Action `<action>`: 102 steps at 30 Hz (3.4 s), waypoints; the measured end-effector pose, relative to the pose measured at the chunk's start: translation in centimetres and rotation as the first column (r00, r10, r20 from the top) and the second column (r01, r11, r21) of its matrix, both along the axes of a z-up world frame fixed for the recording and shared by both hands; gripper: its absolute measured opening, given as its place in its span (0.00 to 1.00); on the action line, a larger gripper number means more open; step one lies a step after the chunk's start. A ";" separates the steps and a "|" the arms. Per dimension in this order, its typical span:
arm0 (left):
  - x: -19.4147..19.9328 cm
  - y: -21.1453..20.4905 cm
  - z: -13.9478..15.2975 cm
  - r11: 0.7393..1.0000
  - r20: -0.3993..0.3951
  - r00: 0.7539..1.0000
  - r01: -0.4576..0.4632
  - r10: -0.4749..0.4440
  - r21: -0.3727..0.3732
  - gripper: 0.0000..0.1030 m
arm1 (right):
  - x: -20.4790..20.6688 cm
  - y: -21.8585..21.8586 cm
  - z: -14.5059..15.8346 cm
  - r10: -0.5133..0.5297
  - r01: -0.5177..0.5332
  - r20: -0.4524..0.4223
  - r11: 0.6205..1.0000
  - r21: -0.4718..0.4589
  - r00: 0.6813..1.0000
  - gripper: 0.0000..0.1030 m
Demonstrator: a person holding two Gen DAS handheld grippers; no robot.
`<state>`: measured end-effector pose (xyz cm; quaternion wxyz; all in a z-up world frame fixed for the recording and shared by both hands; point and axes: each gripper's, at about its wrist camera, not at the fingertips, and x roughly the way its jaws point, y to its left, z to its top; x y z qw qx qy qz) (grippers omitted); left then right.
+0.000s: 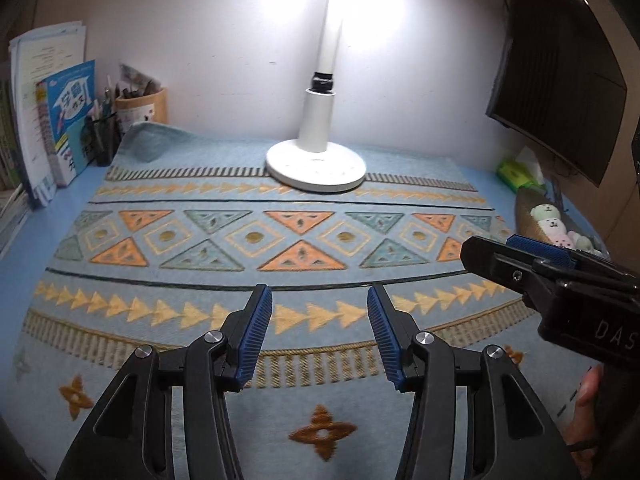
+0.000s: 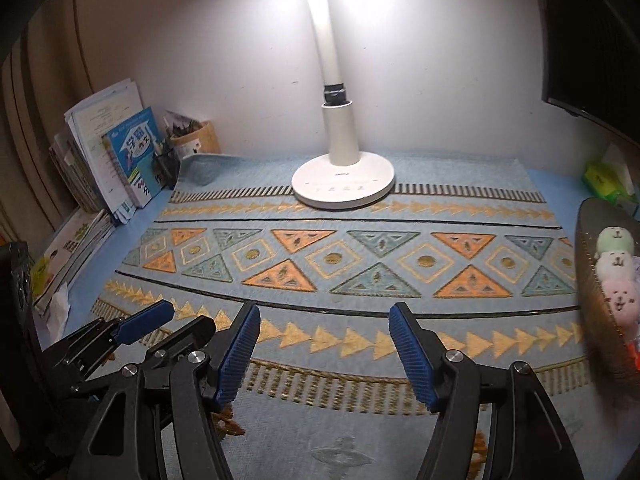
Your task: Organize objects
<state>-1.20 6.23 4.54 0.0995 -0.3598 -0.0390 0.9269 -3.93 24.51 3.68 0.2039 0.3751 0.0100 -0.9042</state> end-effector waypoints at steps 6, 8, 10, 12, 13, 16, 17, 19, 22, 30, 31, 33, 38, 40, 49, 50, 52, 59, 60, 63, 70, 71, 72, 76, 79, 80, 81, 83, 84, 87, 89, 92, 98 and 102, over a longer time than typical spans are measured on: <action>-0.5 -3.6 -2.5 0.998 0.049 0.997 -0.056 0.056 -0.003 0.46 | -0.1 -2.7 -3.2 0.033 -0.033 0.012 0.998 0.062 0.999 0.63; -0.9 -4.2 -3.3 0.998 0.063 0.996 -0.066 0.066 0.005 0.46 | -0.3 -2.8 -4.1 0.029 -0.030 0.024 0.997 0.067 0.999 0.63; -1.2 -4.7 -4.0 0.997 0.075 0.994 -0.076 0.075 0.010 0.46 | -0.5 -2.6 -4.8 0.023 -0.025 0.042 0.999 0.046 0.999 0.63; -1.5 -4.9 -4.6 0.997 0.093 0.992 -0.082 0.080 0.014 0.46 | -0.8 -2.3 -5.4 0.016 -0.017 0.071 1.000 0.026 0.997 0.63; -1.6 -5.0 -4.8 0.997 0.107 0.991 -0.080 0.077 0.023 0.46 | -0.9 -2.2 -5.5 0.009 -0.011 0.078 1.000 0.022 0.997 0.63; -1.8 -5.3 -4.9 0.996 0.114 0.991 -0.079 0.074 0.042 0.47 | -0.8 -1.8 -5.3 -0.003 0.003 0.064 1.000 0.008 0.998 0.64; -1.9 -5.4 -5.1 0.996 0.123 0.990 -0.081 0.075 0.044 0.47 | -0.8 -1.8 -5.3 -0.008 0.007 0.065 1.000 0.010 0.998 0.64; -2.1 -5.5 -5.3 0.995 0.138 0.987 -0.091 0.084 0.042 0.47 | -0.9 -1.8 -5.3 -0.016 0.015 0.064 1.000 0.018 0.998 0.64; -2.1 -5.3 -5.4 0.996 0.139 0.987 -0.089 0.084 0.031 0.48 | -1.2 -1.7 -5.4 -0.037 0.033 0.067 0.998 0.050 0.997 0.64; -2.5 -3.4 -5.7 0.991 0.159 0.983 -0.076 0.093 -0.108 0.84 | -1.7 -1.2 -5.9 -0.049 0.044 0.087 0.997 0.062 0.995 0.64; -2.5 -3.4 -5.7 0.991 0.162 0.983 -0.073 0.091 -0.114 0.85 | -1.8 -1.1 -6.0 -0.051 0.045 0.094 0.997 0.058 0.994 0.64; -2.6 -3.2 -5.8 0.987 0.166 0.981 -0.076 0.099 -0.139 0.86 | -2.1 -0.8 -6.2 -0.054 0.049 0.115 0.998 0.041 0.992 0.64; -3.0 -3.2 -6.1 0.982 0.182 0.975 -0.094 0.124 -0.166 0.97 | -2.5 -0.3 -6.5 -0.059 0.059 0.146 0.998 0.006 0.987 0.71; -3.1 -3.3 -6.2 0.981 0.189 0.973 -0.100 0.131 -0.166 1.00 | -2.4 -0.3 -6.5 -0.062 0.062 0.141 0.998 0.005 0.988 0.72; -2.6 -3.3 -5.6 0.982 0.155 0.979 -0.108 0.132 -0.153 0.99 | -1.5 -0.3 -5.4 -0.083 0.082 0.046 0.997 0.016 0.996 0.87; -2.5 -3.4 -5.5 0.983 0.148 0.980 -0.110 0.132 -0.149 0.99 | -1.5 -0.2 -5.4 -0.084 0.083 0.049 0.996 0.014 0.995 0.87; -2.2 -3.4 -5.3 0.981 0.132 0.981 -0.122 0.142 -0.153 0.99 | -1.8 -0.1 -5.5 -0.088 0.087 0.062 0.996 0.015 0.994 0.87; -2.4 -2.4 -5.7 0.970 0.143 0.981 -0.100 0.134 -0.222 0.99 | -2.3 0.1 -6.1 -0.104 0.103 0.102 0.994 0.022 0.989 0.87; -2.6 -2.3 -5.9 0.967 0.153 0.979 -0.097 0.136 -0.237 1.00 | -2.4 0.2 -6.2 -0.109 0.107 0.110 0.994 0.023 0.988 0.87; -2.5 -2.3 -5.8 0.968 0.154 0.979 -0.095 0.133 -0.233 1.00 | -2.8 0.4 -6.5 -0.121 0.119 0.132 0.993 0.021 0.984 0.87; -2.9 -2.7 -6.0 0.977 0.180 0.975 -0.093 0.128 -0.192 1.00 | -2.9 0.4 -6.7 -0.121 0.119 0.150 0.993 0.020 0.981 0.88; -3.1 -3.0 -6.1 0.982 0.193 0.973 -0.093 0.125 -0.167 1.00 | -3.0 0.4 -6.7 -0.121 0.119 0.152 0.993 0.019 0.981 0.89; -3.3 -3.1 -6.1 0.981 0.192 0.973 -0.097 0.129 -0.170 1.00 | -3.0 0.4 -6.7 -0.122 0.120 0.153 0.993 0.018 0.981 0.91; -3.6 -3.1 -6.1 0.980 0.189 0.972 -0.109 0.141 -0.169 1.00 | -3.4 0.5 -6.9 -0.118 0.118 0.169 0.993 0.010 0.979 1.00; -3.9 -3.1 -6.1 0.978 0.189 0.971 -0.116 0.148 -0.172 1.00 | -3.4 0.6 -7.0 -0.118 0.119 0.170 0.993 0.007 0.978 1.00; -3.9 -3.1 -6.1 0.978 0.188 0.971 -0.115 0.147 -0.172 1.00 | -3.4 0.6 -7.0 -0.118 0.119 0.170 0.993 0.006 0.978 1.00; -3.9 -3.0 -6.1 0.978 0.188 0.971 -0.115 0.147 -0.172 1.00 | -3.4 0.7 -7.0 -0.117 0.118 0.170 0.993 0.006 0.978 1.00; -3.9 -3.1 -6.1 0.979 0.188 0.971 -0.113 0.145 -0.171 1.00 | -3.4 0.7 -7.0 -0.107 0.107 0.175 0.994 0.010 0.979 1.00; -3.9 -3.1 -6.1 0.979 0.188 0.971 -0.114 0.146 -0.170 1.00 | -3.5 0.5 -7.0 -0.096 0.092 0.179 0.995 0.027 0.979 1.00; -3.9 -3.2 -6.1 0.979 0.189 0.971 -0.113 0.144 -0.168 1.00 | -3.4 0.1 -7.4 -0.116 0.088 0.167 0.983 0.164 0.979 1.00; -3.9 -3.1 -6.1 0.979 0.189 0.971 -0.113 0.144 -0.169 1.00 | -3.4 0.4 -7.6 -0.129 0.099 0.164 0.979 0.177 0.978 1.00; -3.9 -3.0 -6.1 0.979 0.189 0.971 -0.113 0.144 -0.169 1.00 | -3.4 0.4 -7.7 -0.137 0.103 0.167 0.975 0.195 0.976 1.00; -4.1 -3.0 -6.1 0.977 0.190 0.969 -0.127 0.159 -0.169 1.00 | -3.0 0.4 -7.7 -0.137 0.103 0.158 0.973 0.208 0.978 1.00; -4.2 -3.0 -6.2 0.978 0.190 0.969 -0.128 0.159 -0.168 1.00 | -3.3 0.3 -7.7 -0.113 0.079 0.157 0.974 0.212 0.981 1.00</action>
